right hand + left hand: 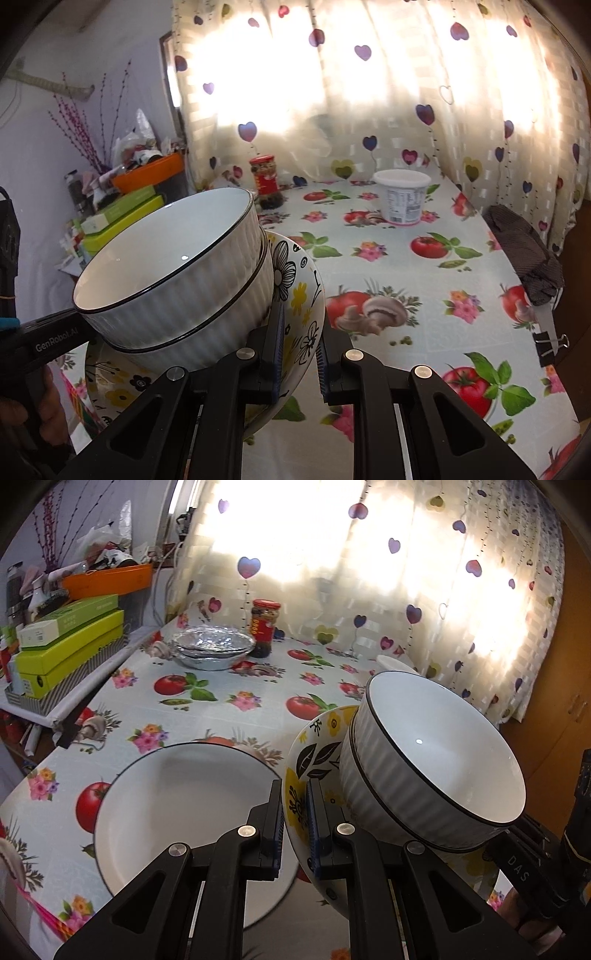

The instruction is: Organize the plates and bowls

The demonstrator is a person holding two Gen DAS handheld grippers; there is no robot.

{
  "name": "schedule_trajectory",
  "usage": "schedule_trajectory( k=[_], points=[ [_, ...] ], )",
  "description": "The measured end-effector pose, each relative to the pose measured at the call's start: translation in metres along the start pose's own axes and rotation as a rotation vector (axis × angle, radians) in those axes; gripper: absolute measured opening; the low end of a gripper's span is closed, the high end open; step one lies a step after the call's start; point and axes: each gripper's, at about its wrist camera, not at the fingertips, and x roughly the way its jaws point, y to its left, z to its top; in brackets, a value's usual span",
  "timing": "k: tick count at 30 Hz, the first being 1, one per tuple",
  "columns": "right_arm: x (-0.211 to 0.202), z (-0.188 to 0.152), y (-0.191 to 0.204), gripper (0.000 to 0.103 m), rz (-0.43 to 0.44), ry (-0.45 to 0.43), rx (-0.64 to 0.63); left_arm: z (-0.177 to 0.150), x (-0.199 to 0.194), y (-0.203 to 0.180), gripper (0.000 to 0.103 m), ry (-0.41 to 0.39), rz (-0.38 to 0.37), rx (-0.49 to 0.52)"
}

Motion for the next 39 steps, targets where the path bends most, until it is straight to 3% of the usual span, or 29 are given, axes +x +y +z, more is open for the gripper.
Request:
schedule_trajectory(
  k=[24,39],
  points=[
    [0.048,0.012,0.072,0.015,0.151,0.045,-0.079,0.003,-0.022,0.078,0.011,-0.039,0.132,-0.112],
    [0.075,0.004,0.108,0.015,0.185,0.076,-0.125,-0.006,-0.024,0.118,0.011,-0.044,0.210,-0.154]
  ],
)
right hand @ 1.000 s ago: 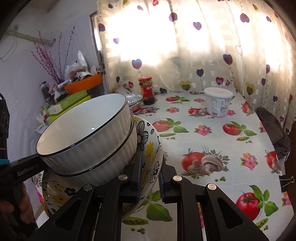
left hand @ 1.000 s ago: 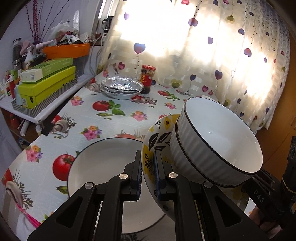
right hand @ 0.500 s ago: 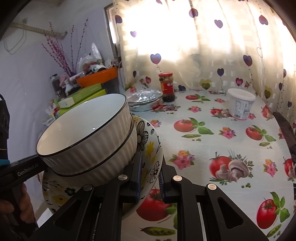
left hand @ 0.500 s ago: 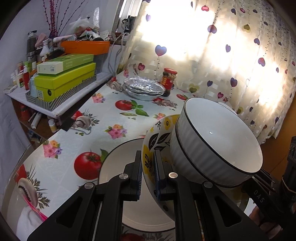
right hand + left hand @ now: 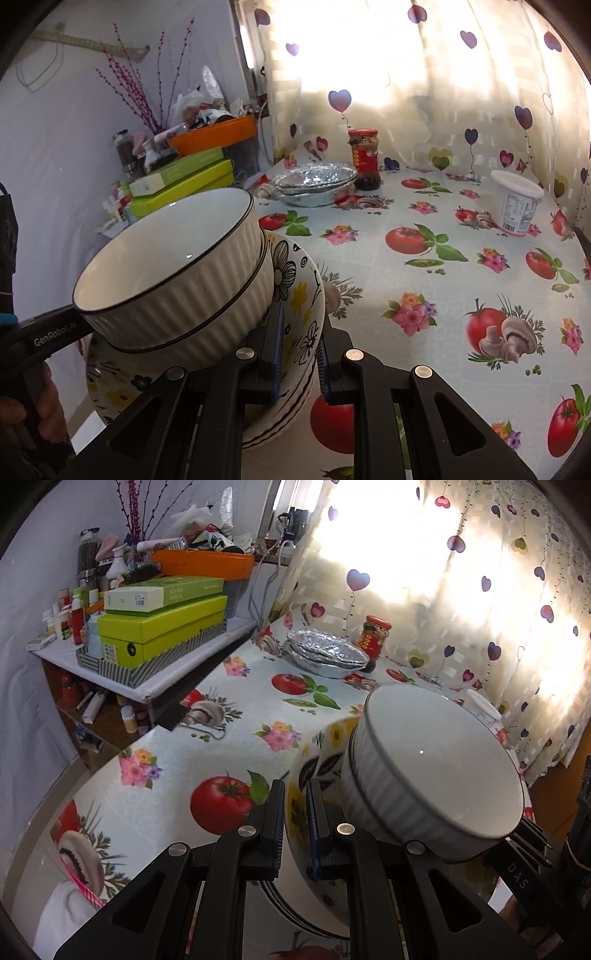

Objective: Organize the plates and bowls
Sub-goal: 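Lower the floral plate onto the white plates and open both grippers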

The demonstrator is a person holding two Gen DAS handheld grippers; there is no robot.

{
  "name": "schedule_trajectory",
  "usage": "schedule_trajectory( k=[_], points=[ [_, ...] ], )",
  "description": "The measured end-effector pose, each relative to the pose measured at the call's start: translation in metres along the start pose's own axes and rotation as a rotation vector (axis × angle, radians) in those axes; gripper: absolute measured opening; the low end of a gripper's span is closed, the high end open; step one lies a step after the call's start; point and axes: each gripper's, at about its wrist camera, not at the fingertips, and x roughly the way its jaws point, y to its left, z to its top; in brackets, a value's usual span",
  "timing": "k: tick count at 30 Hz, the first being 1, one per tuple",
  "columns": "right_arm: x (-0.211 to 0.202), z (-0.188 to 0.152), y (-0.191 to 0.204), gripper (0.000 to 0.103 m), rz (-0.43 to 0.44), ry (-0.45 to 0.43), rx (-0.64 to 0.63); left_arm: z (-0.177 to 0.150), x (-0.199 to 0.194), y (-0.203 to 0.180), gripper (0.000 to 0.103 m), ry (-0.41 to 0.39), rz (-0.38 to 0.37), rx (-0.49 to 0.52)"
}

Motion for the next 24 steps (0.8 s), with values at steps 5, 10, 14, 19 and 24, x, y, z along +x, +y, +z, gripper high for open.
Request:
schedule_trajectory(
  k=[5,10,14,19,24],
  points=[
    [0.011,-0.003,0.011,0.014,-0.028,0.002,-0.052,0.017,-0.035,-0.005,0.000,-0.225,-0.006,0.045],
    [0.025,-0.009,0.026,0.014,-0.083,0.011,-0.138,0.027,-0.005,0.012,0.001,-0.136,-0.088,-0.047],
    [0.026,-0.008,0.026,0.014,-0.089,-0.006,-0.151,0.024,0.014,0.005,0.002,-0.124,-0.150,-0.004],
    [0.030,-0.007,0.023,0.014,-0.091,0.001,-0.140,0.020,0.031,0.004,0.008,-0.096,-0.189,-0.027],
    [0.032,-0.005,0.015,0.014,-0.054,0.010,-0.082,0.019,0.031,0.001,0.008,-0.071,-0.203,0.002]
  ],
)
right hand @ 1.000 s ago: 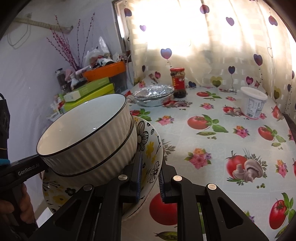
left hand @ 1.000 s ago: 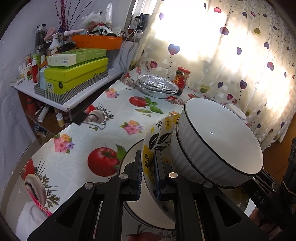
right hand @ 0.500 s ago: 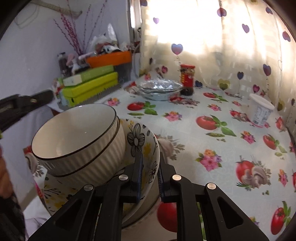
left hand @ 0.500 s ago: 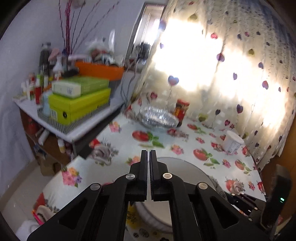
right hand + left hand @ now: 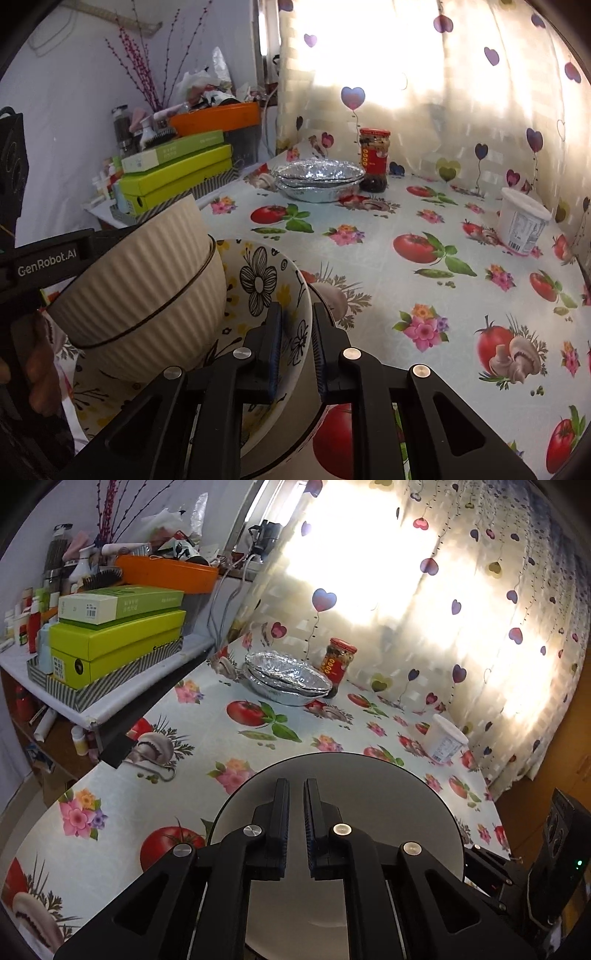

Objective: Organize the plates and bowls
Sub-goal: 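Lower the floral plate onto the white plates and open both grippers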

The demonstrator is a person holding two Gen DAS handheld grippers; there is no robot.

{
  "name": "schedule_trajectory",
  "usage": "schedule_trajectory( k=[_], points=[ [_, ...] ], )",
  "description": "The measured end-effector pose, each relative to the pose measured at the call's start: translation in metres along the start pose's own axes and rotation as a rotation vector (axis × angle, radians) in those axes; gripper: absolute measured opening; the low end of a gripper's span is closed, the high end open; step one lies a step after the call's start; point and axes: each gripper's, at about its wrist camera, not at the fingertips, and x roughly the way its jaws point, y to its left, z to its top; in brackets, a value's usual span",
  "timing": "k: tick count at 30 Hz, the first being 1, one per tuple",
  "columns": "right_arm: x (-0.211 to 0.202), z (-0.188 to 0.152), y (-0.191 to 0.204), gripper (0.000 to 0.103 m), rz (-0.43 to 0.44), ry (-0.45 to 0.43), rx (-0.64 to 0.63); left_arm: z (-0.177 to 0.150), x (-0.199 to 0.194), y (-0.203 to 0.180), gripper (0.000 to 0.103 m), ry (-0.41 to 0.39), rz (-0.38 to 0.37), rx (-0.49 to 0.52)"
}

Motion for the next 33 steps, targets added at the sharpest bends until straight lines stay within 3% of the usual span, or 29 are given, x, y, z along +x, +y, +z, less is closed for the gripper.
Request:
schedule_trajectory(
  k=[19,22,26,33],
  points=[
    [-0.004,-0.002,0.000,0.022,0.009,-0.004,0.019,-0.006,-0.001,-0.005,0.009,0.037,0.041,0.033],
    [-0.009,-0.004,0.002,0.027,0.009,-0.022,0.002,-0.007,-0.001,-0.006,0.009,0.041,0.049,0.029],
    [-0.019,-0.004,0.003,0.048,-0.013,-0.062,-0.004,-0.009,0.000,-0.010,0.010,0.051,0.075,0.058],
    [-0.031,-0.004,-0.005,0.048,-0.012,-0.076,0.021,-0.010,-0.003,-0.012,0.010,0.057,0.084,0.049]
  ],
)
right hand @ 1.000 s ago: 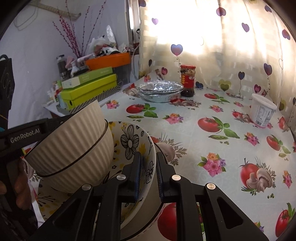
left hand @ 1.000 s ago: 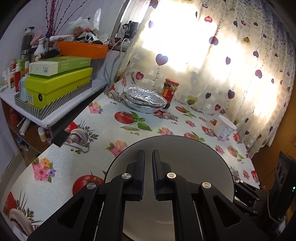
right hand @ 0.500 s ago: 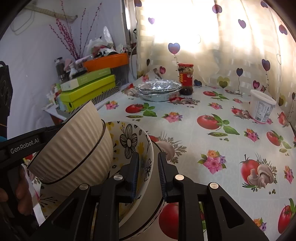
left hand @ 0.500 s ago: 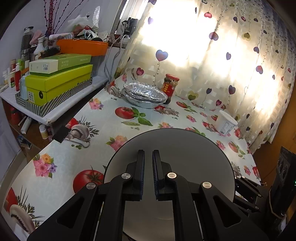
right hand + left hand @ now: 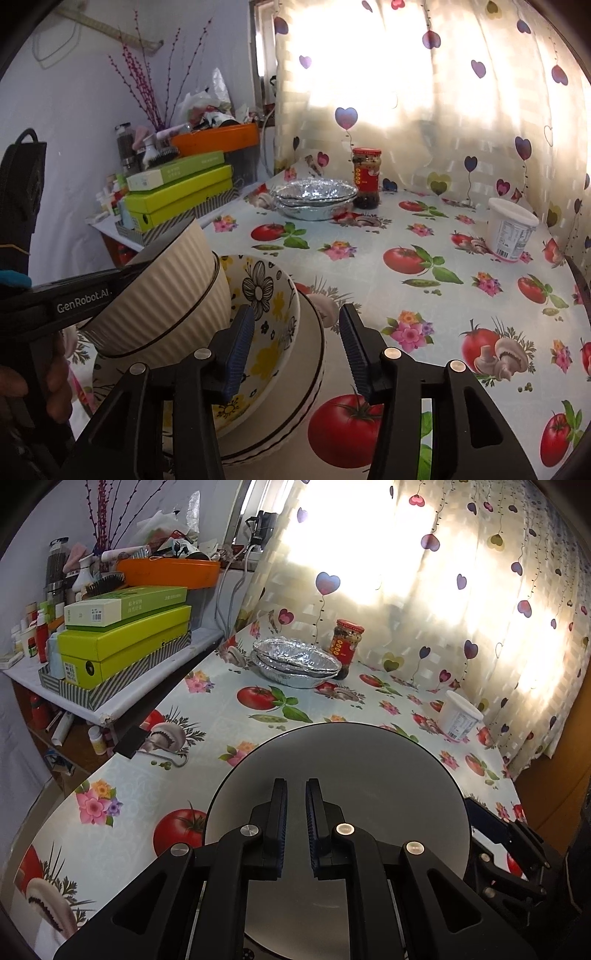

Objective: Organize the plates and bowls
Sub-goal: 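Lower the floral plate onto the white plates and open both grippers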

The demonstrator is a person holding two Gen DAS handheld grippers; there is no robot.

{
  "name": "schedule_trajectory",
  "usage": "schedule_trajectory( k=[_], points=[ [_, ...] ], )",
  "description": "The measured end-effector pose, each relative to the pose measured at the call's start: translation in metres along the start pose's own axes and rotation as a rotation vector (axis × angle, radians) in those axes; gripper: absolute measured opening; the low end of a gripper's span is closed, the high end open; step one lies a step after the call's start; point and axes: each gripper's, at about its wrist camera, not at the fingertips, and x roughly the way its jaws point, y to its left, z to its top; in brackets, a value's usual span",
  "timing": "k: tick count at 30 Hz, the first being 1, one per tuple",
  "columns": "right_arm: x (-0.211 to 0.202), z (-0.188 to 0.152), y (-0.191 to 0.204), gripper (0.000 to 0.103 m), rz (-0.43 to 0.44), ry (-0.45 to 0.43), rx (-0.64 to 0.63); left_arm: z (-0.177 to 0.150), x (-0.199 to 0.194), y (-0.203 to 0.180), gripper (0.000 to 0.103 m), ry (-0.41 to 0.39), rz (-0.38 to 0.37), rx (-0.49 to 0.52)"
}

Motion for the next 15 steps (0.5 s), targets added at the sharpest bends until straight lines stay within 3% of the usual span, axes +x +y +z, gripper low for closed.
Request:
schedule_trajectory(
  k=[13,14,15],
  points=[
    [-0.022,-0.006,-0.021,0.048,-0.007,-0.026,0.079,0.001,-0.006,0.000,0.011,-0.013,0.034,0.016],
    [-0.023,-0.006,-0.022,0.046,-0.008,-0.027,0.082,0.001,-0.006,0.000,0.011,-0.013,0.035,0.020],
    [-0.024,-0.007,-0.024,0.038,-0.008,-0.030,0.087,0.001,-0.006,-0.001,0.011,-0.011,0.036,0.021]
  ],
)
